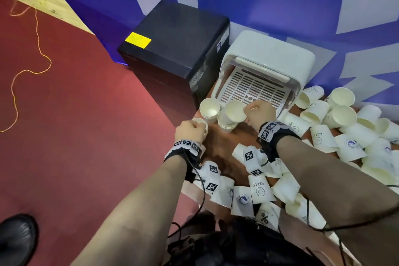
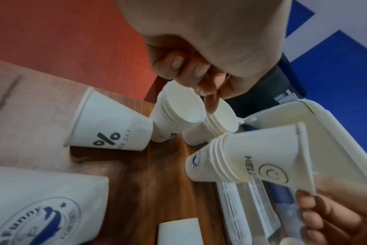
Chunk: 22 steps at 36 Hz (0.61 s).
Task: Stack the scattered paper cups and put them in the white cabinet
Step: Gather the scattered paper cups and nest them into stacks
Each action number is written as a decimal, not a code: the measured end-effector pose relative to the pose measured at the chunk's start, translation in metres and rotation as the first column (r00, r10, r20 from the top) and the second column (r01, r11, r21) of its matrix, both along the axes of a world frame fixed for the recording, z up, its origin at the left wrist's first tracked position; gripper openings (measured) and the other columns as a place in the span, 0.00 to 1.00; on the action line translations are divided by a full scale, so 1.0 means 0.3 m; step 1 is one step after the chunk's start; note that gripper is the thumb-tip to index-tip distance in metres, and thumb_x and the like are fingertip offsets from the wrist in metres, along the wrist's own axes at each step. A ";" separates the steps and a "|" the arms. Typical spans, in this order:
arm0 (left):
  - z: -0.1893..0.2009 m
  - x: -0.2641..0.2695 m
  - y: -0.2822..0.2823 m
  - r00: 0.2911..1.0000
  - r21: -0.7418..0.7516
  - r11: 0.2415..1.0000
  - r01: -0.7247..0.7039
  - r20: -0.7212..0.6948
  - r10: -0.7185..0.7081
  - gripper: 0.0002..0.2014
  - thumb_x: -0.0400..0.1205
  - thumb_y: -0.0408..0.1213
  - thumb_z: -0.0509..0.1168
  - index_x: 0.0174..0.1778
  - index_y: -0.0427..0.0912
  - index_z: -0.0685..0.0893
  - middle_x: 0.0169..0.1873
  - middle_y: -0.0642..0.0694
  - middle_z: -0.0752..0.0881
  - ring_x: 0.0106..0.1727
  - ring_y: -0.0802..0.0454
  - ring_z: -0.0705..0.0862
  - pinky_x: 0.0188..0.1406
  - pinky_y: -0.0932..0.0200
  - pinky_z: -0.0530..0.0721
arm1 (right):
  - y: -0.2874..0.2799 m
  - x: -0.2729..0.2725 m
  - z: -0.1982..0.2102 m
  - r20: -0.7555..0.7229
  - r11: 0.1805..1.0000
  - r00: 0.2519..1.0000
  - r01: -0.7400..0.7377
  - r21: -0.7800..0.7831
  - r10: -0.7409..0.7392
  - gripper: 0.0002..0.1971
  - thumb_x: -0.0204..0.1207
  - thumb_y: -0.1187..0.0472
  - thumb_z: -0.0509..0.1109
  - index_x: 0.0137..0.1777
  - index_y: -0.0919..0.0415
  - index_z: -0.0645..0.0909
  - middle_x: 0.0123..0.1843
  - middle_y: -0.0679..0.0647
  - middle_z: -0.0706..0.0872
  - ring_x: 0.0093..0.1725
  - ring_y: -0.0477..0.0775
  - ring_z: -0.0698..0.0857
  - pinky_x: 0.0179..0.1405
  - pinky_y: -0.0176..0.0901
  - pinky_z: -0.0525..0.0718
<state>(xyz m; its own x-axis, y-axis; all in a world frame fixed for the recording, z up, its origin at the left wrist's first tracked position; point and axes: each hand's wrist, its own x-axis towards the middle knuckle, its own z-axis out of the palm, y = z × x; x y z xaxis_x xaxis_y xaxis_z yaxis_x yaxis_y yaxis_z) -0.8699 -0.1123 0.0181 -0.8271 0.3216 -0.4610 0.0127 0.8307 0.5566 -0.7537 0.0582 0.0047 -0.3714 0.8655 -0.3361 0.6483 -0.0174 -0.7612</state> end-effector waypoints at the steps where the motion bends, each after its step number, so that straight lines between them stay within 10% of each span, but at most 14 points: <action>1: -0.006 -0.005 -0.013 1.000 0.008 1.000 -0.008 0.000 0.008 0.11 0.72 0.41 0.65 0.31 0.36 0.86 0.32 0.37 0.87 0.36 0.34 0.82 0.35 0.53 0.83 | -0.007 0.001 0.003 0.007 1.000 1.000 -0.012 -0.011 0.012 0.09 0.75 0.58 0.70 0.36 0.58 0.86 0.33 0.51 0.88 0.27 0.54 0.86 0.31 0.48 0.88; 5: -0.009 -0.007 -0.042 1.000 0.009 1.000 -0.003 -0.007 0.003 0.12 0.70 0.41 0.64 0.29 0.36 0.84 0.30 0.37 0.86 0.33 0.37 0.80 0.33 0.52 0.83 | -0.028 0.019 0.017 0.024 0.994 0.999 -0.035 -0.104 0.038 0.06 0.77 0.58 0.70 0.41 0.59 0.84 0.29 0.59 0.89 0.20 0.47 0.80 0.21 0.35 0.77; 22: -0.016 0.101 -0.055 0.947 0.065 0.946 0.317 0.042 -0.320 0.12 0.75 0.42 0.65 0.34 0.38 0.87 0.33 0.42 0.88 0.38 0.40 0.84 0.34 0.57 0.79 | -0.138 0.293 0.011 0.144 0.989 0.984 0.120 -0.090 -0.106 0.09 0.74 0.59 0.66 0.37 0.60 0.86 0.28 0.56 0.89 0.24 0.52 0.82 0.27 0.41 0.79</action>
